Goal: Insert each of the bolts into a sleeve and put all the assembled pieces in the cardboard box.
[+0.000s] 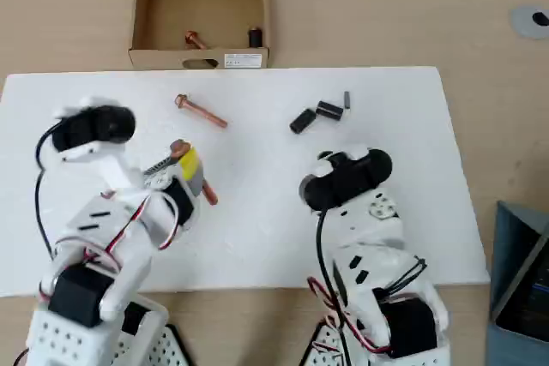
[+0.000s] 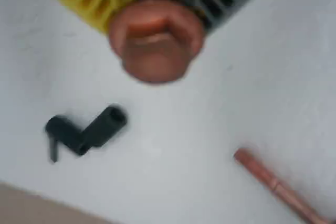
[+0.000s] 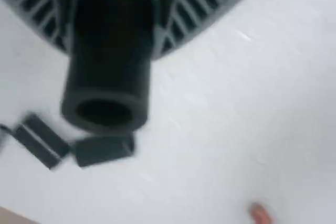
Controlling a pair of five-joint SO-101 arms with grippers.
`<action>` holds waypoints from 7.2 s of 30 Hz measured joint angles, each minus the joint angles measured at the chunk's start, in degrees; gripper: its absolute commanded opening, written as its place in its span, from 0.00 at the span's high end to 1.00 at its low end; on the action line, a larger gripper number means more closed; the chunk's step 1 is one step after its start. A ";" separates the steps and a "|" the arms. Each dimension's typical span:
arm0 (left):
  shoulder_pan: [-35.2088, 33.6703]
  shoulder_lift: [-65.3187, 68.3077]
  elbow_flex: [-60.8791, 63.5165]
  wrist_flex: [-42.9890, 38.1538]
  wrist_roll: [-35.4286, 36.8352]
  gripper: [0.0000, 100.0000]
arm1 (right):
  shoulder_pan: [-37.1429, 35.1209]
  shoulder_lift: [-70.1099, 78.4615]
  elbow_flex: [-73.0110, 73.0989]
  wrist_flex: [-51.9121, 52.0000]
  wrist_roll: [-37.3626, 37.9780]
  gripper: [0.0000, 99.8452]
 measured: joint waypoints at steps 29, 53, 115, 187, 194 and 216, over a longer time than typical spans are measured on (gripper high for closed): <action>7.30 -23.30 9.85 -15.47 0.00 1.00 | -25.41 0.00 6.07 -8.53 -1.41 0.99; 9.41 -23.56 15.56 -17.76 0.00 1.00 | -27.34 0.00 5.01 -8.44 0.70 0.99; 19.08 -23.74 13.19 2.81 -3.34 0.83 | -29.19 0.09 5.10 -9.85 2.90 0.99; -20.04 -23.30 36.48 10.64 -26.99 1.00 | -2.02 63.21 -45.10 -20.48 0.53 0.99; -20.04 -23.30 36.48 10.64 -26.99 1.00 | -2.02 82.02 -55.91 -29.01 10.29 0.99; -20.04 -23.30 36.48 10.46 -26.99 1.00 | -2.64 139.52 -102.68 -41.32 24.70 0.99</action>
